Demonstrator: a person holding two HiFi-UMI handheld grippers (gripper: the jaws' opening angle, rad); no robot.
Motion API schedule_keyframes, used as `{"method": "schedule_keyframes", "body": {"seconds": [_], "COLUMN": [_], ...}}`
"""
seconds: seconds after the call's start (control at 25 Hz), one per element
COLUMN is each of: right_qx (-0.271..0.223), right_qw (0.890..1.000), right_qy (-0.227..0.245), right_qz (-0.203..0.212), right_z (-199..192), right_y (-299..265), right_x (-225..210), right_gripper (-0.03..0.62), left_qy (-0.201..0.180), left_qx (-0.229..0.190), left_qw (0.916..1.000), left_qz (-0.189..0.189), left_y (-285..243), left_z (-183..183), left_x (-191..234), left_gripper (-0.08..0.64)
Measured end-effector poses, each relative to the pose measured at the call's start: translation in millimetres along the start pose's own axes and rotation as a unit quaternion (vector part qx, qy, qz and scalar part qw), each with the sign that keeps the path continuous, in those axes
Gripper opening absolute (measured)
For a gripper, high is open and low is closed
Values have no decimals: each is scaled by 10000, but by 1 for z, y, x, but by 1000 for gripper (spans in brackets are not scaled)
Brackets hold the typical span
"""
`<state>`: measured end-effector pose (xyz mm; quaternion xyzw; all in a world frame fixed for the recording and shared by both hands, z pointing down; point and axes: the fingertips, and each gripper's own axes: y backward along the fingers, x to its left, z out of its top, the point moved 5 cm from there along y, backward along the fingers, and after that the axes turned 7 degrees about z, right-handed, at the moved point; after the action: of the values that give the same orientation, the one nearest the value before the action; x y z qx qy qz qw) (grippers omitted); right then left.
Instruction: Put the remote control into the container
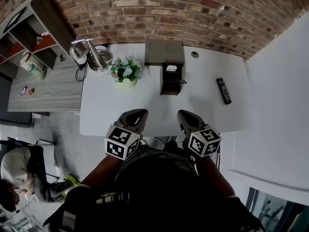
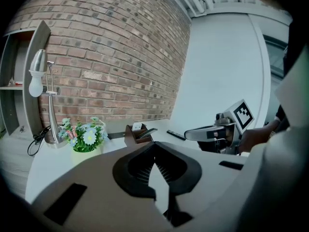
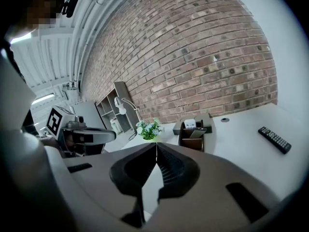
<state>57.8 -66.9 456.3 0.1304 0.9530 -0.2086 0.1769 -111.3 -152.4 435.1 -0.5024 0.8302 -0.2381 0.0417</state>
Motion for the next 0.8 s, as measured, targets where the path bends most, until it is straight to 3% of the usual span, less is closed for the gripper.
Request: {"method": "schedule_keyframes", "body": {"seconds": [0.8], "right_qx": [127], "right_qw": [9993], "right_qy": [5], "right_qz": [-352], "right_z": [-14], "right_y": [28], "right_x": [-12], "right_gripper": [9], "left_qy": [-51], "left_qx": [130], "left_qw": [9998], "left_qz": [-121], "left_y": [-15], "left_z": [-8], "left_x": [-17], "left_gripper": [5]}}
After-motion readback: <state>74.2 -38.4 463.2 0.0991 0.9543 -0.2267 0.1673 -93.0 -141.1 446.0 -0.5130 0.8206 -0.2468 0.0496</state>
